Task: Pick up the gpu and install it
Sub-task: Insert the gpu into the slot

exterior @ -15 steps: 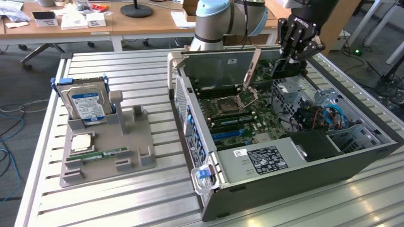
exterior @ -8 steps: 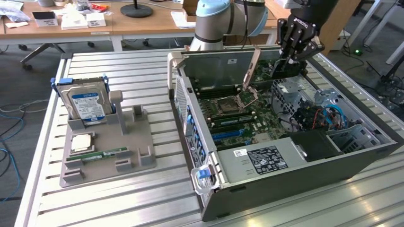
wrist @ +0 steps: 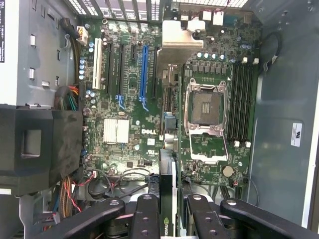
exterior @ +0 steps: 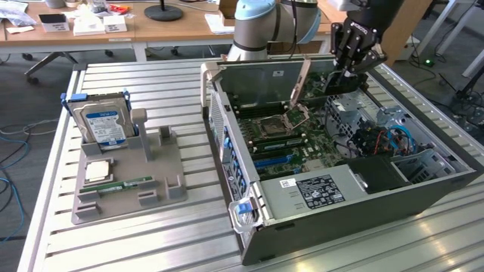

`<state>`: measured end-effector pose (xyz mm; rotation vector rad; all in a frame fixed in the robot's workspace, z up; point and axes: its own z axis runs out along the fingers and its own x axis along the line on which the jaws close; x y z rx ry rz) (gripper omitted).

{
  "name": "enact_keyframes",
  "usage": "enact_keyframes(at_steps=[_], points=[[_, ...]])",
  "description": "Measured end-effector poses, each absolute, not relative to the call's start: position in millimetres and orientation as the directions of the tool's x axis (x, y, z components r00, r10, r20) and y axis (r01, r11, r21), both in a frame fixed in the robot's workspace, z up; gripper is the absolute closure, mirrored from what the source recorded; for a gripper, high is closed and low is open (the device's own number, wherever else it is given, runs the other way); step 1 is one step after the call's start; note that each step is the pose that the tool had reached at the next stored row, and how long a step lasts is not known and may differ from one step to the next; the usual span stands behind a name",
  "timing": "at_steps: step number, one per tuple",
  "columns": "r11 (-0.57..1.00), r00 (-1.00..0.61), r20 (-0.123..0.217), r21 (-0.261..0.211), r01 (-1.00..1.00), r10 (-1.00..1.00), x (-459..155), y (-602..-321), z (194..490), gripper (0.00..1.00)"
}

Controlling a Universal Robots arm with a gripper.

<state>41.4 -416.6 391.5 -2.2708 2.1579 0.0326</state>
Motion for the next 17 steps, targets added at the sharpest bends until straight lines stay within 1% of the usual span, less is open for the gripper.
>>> enact_keyframes(at_steps=[17], points=[[-0.051,0.051,-0.021,0.003,-0.999,-0.998,18,-417,386,0.74]])
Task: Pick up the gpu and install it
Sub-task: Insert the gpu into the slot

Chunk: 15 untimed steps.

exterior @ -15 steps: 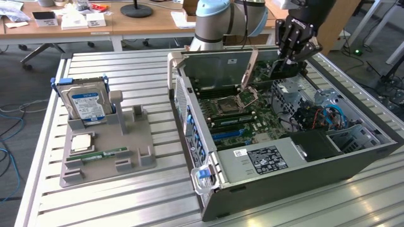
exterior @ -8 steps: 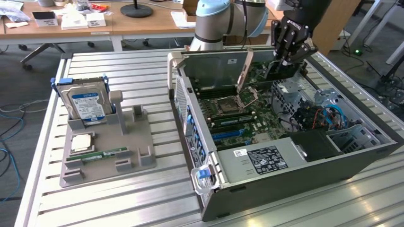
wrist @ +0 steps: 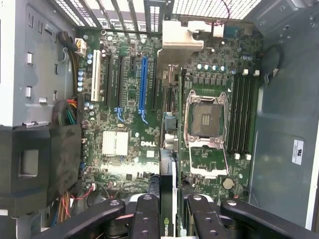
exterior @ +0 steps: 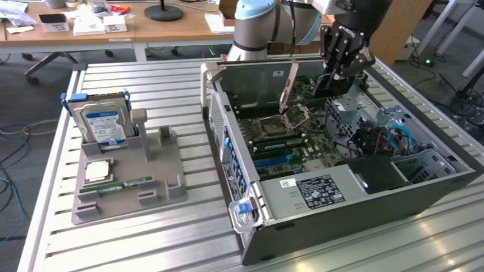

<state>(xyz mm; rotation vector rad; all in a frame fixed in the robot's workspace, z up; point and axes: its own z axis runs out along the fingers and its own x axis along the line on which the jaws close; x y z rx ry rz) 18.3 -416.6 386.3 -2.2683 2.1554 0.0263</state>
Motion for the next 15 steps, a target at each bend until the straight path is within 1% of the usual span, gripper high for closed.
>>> enact_keyframes(at_steps=[15], points=[[-0.051,0.051,-0.021,-0.002,-0.999,-0.998,-2,-417,381,0.74]])
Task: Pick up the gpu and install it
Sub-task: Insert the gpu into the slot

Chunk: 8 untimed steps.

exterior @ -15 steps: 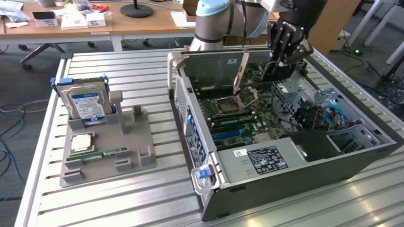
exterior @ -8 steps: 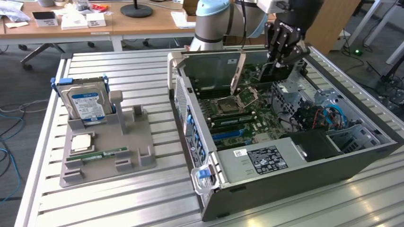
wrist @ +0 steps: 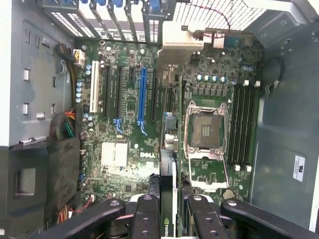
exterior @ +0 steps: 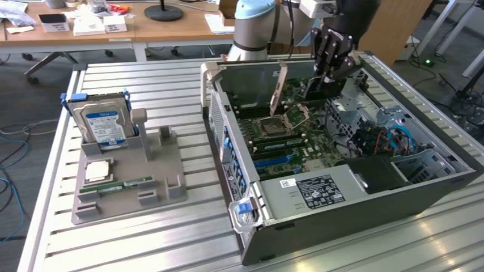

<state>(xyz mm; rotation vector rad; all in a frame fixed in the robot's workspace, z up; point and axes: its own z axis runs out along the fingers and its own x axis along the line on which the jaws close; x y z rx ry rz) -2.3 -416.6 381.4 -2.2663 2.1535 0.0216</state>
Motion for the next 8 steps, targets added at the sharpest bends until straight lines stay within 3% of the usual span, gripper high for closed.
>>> enact_keyframes(at_steps=[8], points=[[-0.051,0.051,-0.021,-0.003,-0.999,-0.998,-11.9,-416.6,379.0,0.74]])
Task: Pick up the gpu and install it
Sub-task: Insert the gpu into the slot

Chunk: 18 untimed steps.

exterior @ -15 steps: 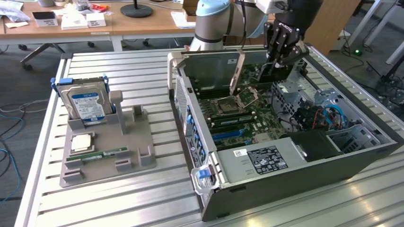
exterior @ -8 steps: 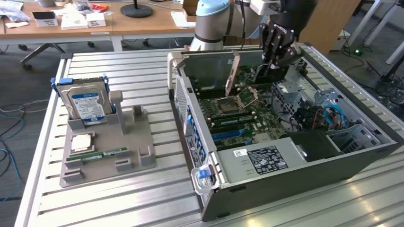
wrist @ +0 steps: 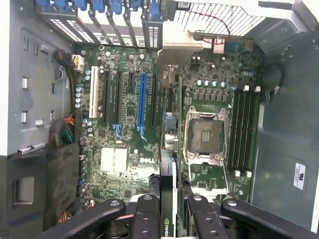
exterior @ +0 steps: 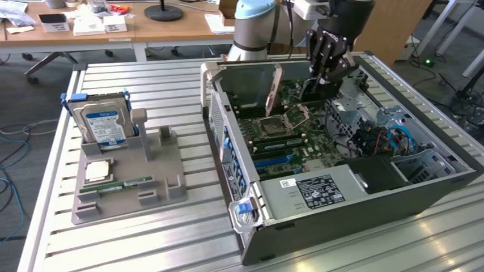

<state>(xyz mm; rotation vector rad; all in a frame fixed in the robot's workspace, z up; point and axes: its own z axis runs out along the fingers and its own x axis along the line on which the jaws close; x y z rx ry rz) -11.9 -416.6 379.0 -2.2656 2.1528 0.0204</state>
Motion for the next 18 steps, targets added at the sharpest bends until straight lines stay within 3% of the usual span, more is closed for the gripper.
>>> enact_keyframes(at_steps=[18], points=[[-0.051,0.051,-0.02,-0.005,-0.999,-0.998,-22,-417,366,0.74]])
